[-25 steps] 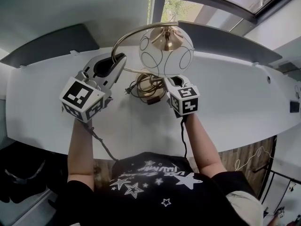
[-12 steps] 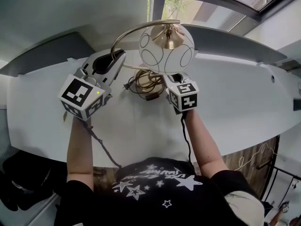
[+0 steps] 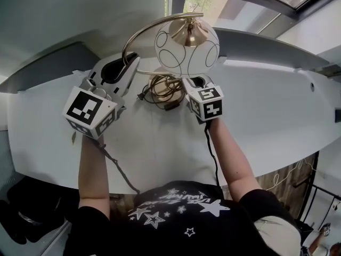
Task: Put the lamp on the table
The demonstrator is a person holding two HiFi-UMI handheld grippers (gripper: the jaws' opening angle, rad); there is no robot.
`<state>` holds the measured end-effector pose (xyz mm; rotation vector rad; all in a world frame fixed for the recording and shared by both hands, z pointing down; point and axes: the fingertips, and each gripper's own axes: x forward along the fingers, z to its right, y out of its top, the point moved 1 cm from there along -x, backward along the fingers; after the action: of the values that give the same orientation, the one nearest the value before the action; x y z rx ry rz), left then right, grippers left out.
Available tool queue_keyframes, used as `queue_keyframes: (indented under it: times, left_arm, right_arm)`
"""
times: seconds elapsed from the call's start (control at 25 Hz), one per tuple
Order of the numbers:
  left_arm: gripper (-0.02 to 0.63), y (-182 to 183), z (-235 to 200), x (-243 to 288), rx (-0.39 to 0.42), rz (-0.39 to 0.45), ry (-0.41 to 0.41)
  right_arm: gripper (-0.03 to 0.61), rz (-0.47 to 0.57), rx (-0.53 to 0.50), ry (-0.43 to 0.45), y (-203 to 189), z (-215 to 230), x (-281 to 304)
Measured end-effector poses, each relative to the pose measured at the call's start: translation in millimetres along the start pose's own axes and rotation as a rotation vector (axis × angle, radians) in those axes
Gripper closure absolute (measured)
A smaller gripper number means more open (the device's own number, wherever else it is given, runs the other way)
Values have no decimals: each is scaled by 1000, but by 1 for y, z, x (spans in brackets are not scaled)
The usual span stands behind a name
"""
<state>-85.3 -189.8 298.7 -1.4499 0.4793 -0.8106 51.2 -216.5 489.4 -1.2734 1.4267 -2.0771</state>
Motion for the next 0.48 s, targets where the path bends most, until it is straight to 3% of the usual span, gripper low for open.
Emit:
queue_keyframes:
  times: [0.2, 0.48]
  left_arm:
    - [592, 4, 12, 9, 16, 6, -23]
    - [594, 22, 16, 3, 4, 29, 8]
  right_arm:
    - [525, 4, 27, 3, -8, 7, -4]
    - [522, 24, 48, 6, 1, 1, -20]
